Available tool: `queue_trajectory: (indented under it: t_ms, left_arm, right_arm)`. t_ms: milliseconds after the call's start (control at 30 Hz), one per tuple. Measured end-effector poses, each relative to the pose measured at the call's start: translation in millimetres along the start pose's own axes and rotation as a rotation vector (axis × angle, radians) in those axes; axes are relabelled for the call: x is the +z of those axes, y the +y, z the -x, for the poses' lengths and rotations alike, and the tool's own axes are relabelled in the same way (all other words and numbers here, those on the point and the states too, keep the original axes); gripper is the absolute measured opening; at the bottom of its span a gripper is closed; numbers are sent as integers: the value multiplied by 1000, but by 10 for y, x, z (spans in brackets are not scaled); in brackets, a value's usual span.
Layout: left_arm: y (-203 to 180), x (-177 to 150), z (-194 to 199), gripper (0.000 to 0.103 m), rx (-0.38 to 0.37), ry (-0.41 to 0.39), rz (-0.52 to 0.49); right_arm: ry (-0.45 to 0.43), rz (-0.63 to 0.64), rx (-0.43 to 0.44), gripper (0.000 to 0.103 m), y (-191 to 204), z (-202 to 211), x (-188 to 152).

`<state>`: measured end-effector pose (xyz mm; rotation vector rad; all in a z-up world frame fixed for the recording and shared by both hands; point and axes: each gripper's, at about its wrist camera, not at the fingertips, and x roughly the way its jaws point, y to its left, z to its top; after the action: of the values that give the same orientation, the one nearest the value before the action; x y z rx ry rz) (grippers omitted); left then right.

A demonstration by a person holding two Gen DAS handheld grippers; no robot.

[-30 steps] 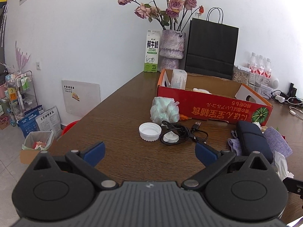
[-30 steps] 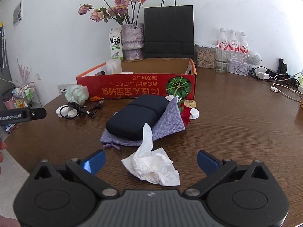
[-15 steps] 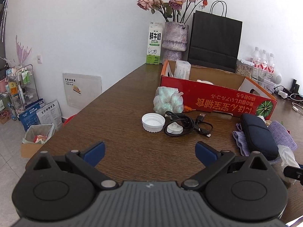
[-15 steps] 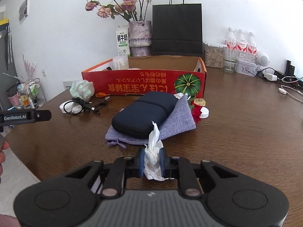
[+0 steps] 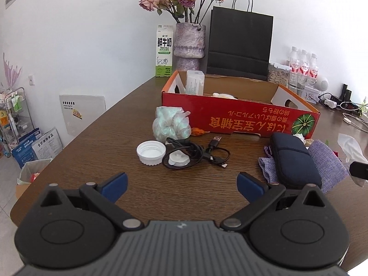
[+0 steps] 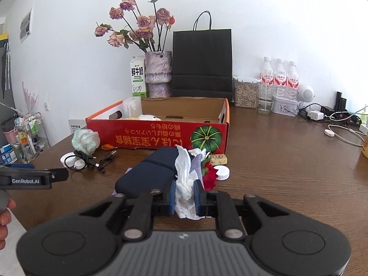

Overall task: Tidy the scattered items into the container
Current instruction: 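Grasp the navy glasses case with the left gripper while the right gripper holds the tissue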

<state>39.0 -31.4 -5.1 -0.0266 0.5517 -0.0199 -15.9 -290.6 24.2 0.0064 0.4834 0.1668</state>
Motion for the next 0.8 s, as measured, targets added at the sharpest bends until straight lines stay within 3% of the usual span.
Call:
queue_trajectory:
  t_ms: [400, 800]
  left_arm:
    - [-499, 236, -172, 103, -69, 0, -73]
    - [-1278, 450, -612, 103, -173, 112, -217]
  right_arm:
    - [-35, -11, -2, 15, -315, -125, 164]
    - [-49, -41, 20, 15, -731, -391, 372]
